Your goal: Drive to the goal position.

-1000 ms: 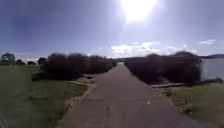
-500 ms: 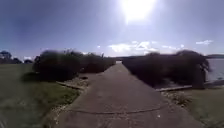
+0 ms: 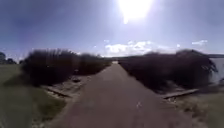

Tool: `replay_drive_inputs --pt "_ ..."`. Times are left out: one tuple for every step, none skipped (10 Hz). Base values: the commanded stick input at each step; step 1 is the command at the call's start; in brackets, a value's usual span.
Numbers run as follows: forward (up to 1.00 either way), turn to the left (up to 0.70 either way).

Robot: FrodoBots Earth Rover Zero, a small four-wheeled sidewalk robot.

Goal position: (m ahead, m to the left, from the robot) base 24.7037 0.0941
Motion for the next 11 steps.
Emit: replay_drive_inputs --pt "0.70 0.05" --pt "0.70 0.05" --pt "0.70 0.26" --pt "0.70 0.32" --pt "0.70 0.07" --pt "0.70 0.05" --pt "0.70 0.05" --pt "0.70 0.05" --pt "0.70 0.05" --pt "0.70 0.05" --pt "0.70 0.05"
